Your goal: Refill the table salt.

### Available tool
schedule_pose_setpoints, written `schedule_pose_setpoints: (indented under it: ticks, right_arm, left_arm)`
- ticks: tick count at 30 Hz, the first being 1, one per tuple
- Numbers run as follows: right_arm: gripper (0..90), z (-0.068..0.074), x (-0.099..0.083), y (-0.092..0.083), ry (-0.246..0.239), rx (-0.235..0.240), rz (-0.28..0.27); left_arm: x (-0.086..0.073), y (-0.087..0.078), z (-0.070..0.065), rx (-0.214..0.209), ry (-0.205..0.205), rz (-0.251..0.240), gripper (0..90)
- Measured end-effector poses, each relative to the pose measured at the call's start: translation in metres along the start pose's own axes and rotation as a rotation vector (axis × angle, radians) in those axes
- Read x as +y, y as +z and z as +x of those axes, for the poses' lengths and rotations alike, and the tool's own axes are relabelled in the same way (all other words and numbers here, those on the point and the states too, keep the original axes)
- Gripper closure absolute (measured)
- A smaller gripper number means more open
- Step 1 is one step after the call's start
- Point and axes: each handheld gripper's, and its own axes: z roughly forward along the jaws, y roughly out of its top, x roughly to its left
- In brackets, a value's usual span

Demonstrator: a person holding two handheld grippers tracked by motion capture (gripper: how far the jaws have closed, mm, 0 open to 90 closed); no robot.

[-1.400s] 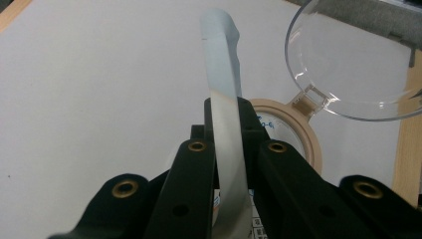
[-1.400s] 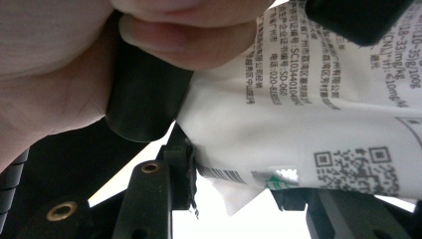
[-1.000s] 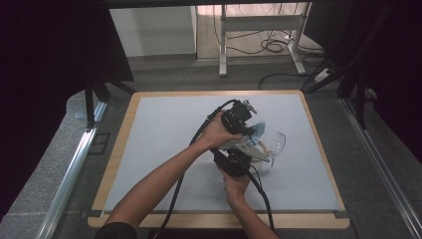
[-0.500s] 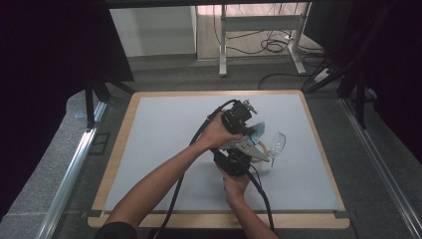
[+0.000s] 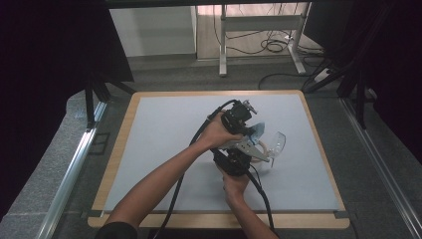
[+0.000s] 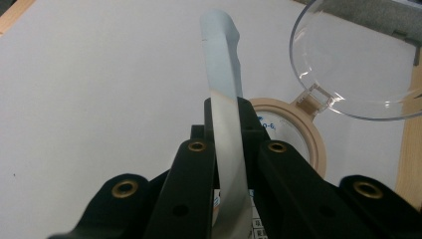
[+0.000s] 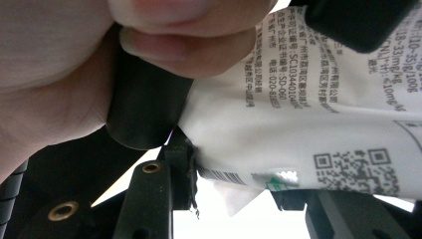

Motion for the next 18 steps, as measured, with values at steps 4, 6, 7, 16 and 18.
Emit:
schedule_pose_setpoints:
  ticks: [4,6,7,16,18]
  right_arm:
    - [60.4,0.0,0.0001,-0.0001,-0.001,0.0,-0.002]
    - [60.4,0.0,0.0003,-0.0004,-0.002,0.0,-0.001]
    - [60.4,0.0,0.0003,-0.0006,-0.003,0.001,-0.001]
    - [60.5,-0.0001,0.0,-0.0008,-0.004,0.002,0.001]
    - [60.5,0.0003,0.0003,-0.0009,-0.001,0.002,0.001]
  left_arm:
    - [0.0,-0.0001,-0.0001,0.0,0.0,-0.001,87.8]
    - [0.0,-0.0004,-0.0002,0.001,0.002,0.001,87.8]
    - [0.0,-0.0004,-0.0004,0.001,0.003,0.001,87.8]
    - [-0.0006,0.0002,-0.0008,0.0,-0.002,0.0,87.8]
    - [-0.0005,0.0,-0.0007,-0.001,-0.001,0.0,87.8]
